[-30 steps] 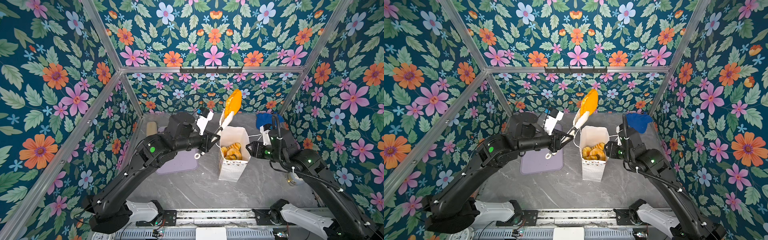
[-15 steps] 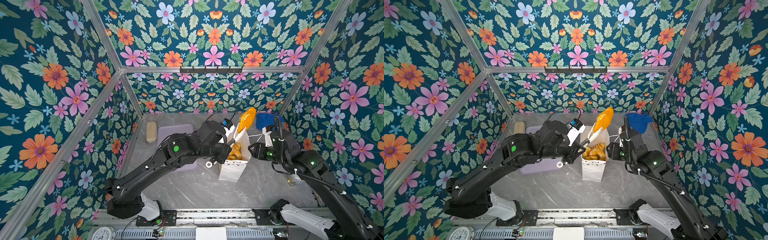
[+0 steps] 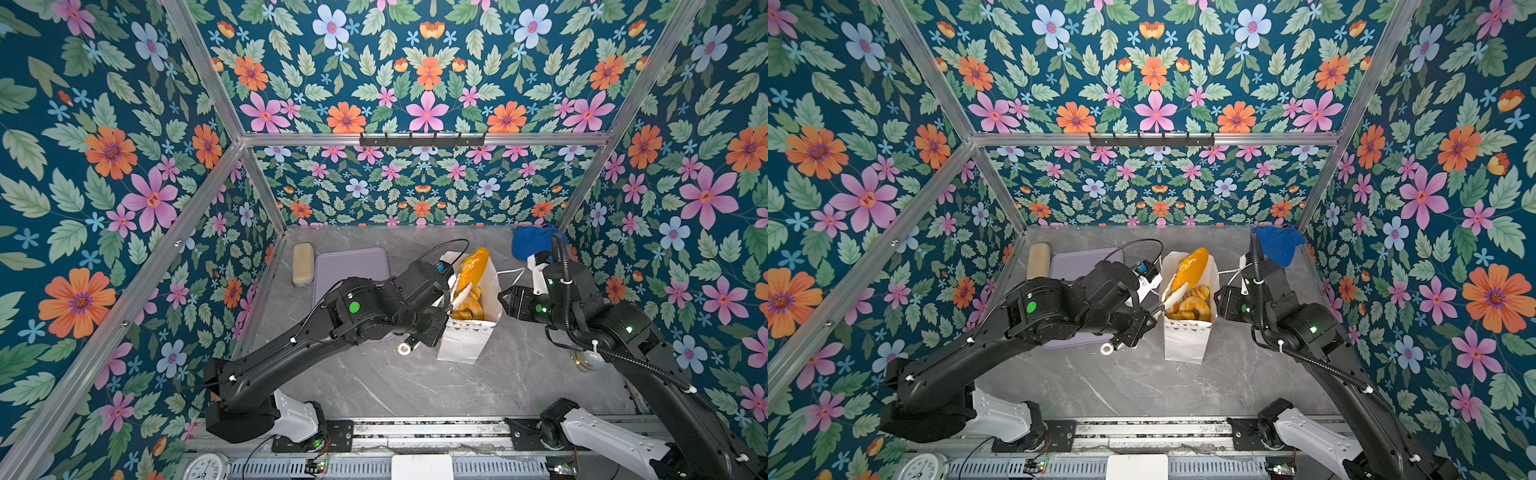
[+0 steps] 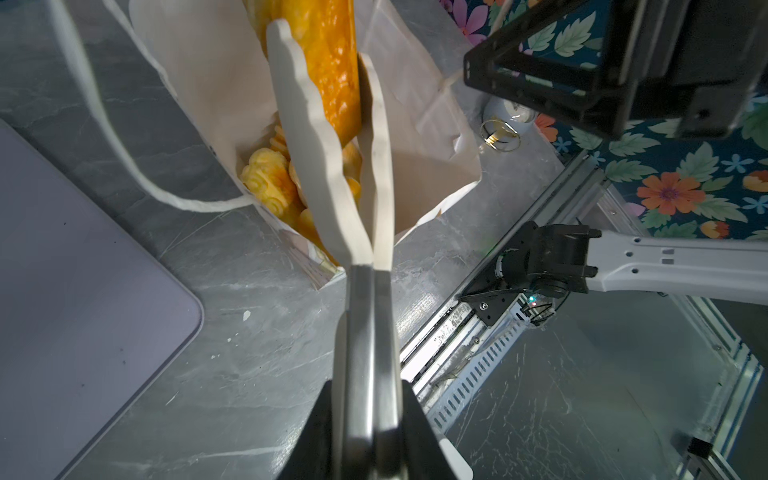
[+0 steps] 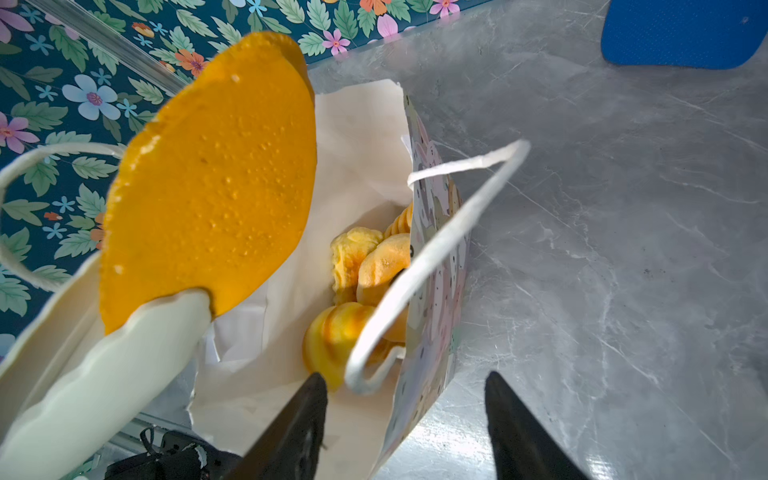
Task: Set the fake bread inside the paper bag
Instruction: 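Lower the orange slice into the bag and open the tongs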
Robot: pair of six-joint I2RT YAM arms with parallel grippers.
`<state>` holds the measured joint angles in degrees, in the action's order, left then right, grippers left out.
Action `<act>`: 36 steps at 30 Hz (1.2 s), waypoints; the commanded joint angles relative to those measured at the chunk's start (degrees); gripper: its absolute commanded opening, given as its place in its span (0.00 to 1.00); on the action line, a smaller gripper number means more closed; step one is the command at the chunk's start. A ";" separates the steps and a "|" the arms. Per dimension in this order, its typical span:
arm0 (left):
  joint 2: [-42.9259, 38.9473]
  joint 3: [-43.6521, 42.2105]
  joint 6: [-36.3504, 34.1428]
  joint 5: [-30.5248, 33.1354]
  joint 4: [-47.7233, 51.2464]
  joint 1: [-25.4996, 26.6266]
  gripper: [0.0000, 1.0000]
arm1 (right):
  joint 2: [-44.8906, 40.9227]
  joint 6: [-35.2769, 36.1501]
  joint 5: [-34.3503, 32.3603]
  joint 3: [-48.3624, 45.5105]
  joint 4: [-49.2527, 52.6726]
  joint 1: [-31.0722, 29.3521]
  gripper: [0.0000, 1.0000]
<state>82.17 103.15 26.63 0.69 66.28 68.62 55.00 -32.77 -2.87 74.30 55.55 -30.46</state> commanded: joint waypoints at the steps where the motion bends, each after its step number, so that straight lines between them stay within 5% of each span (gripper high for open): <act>1: -0.12 -0.72 1.05 1.74 -0.35 0.02 0.00 | -0.25 -0.80 0.50 0.17 0.33 -0.01 0.61; 5: 0.99 -0.85 0.63 0.18 -0.95 0.02 0.00 | -0.16 -0.80 0.63 0.43 0.44 0.03 0.61; 11: 1.86 0.26 0.00 -0.20 -1.19 0.02 0.26 | -0.60 -0.80 0.41 0.13 0.44 -0.01 0.61; 18: 2.55 0.25 -0.35 -0.69 -1.56 0.03 0.38 | -0.60 -0.54 0.24 0.23 0.44 -0.04 0.61; 24: 2.33 1.54 -1.44 -1.38 -1.87 0.02 0.26 | -0.34 -0.54 0.33 0.22 0.22 0.03 0.61; 30: -1.97 5.77 -4.25 -0.63 -7.09 -0.07 0.25 | -0.25 -0.54 0.41 0.34 0.12 -0.02 0.61; 36: -11.34 2.60 -5.30 14.21 -16.24 -2.17 0.25 | 0.01 -0.67 0.85 0.87 0.23 -0.04 0.61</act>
<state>72.95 107.04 22.39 5.23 56.71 67.31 54.92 -32.80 -2.02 74.30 55.66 -30.46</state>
